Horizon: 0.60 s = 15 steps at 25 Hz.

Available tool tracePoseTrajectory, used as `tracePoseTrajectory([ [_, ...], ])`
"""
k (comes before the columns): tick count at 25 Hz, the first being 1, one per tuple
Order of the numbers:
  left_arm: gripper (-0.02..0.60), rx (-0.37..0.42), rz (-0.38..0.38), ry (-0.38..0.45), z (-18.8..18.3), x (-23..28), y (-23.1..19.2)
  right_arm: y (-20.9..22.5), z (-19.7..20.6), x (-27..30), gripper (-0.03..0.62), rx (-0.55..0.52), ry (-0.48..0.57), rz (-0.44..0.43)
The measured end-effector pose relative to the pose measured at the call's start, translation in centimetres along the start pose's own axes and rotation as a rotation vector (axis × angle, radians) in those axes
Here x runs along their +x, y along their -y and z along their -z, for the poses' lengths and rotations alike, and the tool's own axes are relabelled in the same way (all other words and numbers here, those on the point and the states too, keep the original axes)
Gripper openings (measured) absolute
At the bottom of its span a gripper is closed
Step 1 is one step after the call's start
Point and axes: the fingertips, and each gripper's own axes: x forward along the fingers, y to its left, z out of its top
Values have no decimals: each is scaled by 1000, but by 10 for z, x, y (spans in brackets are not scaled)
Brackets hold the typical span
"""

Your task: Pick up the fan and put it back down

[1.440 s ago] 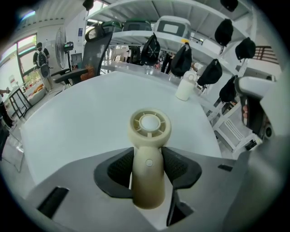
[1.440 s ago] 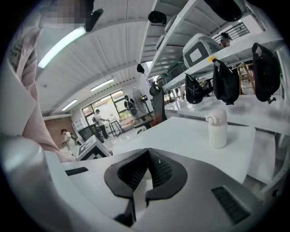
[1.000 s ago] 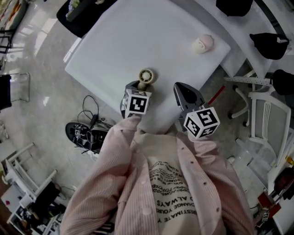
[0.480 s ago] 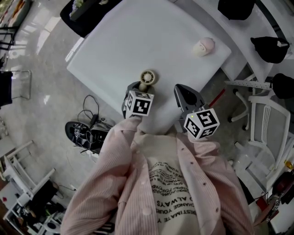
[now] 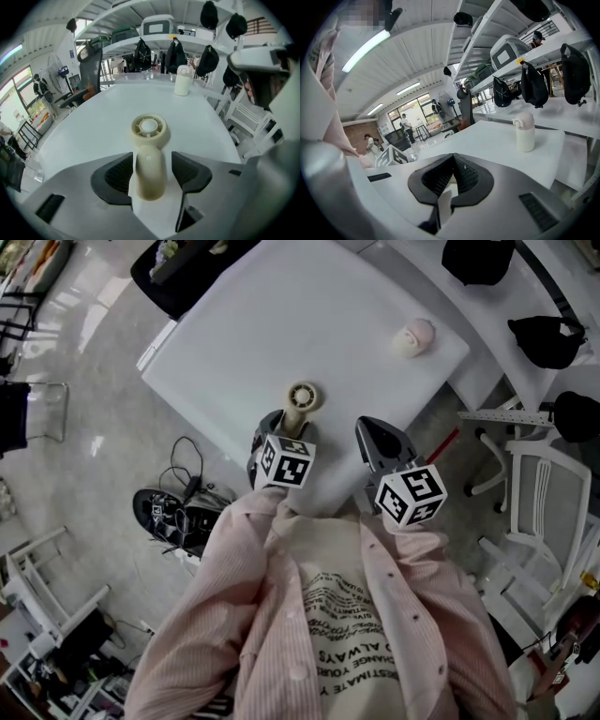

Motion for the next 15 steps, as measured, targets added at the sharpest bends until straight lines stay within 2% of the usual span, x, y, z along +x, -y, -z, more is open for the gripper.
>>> tracePoseTrajectory([
  [6, 236, 24, -21, 75, -3, -27, 3, -9, 2, -12, 0, -15, 8, -14],
  [11, 98, 13, -67, 156, -9, -57, 2, -21, -2, -19, 0, -43, 21, -39],
  [15, 50, -15, -81, 217, -15, -81, 0, -27, -9, -23, 0, -62, 40, -47],
])
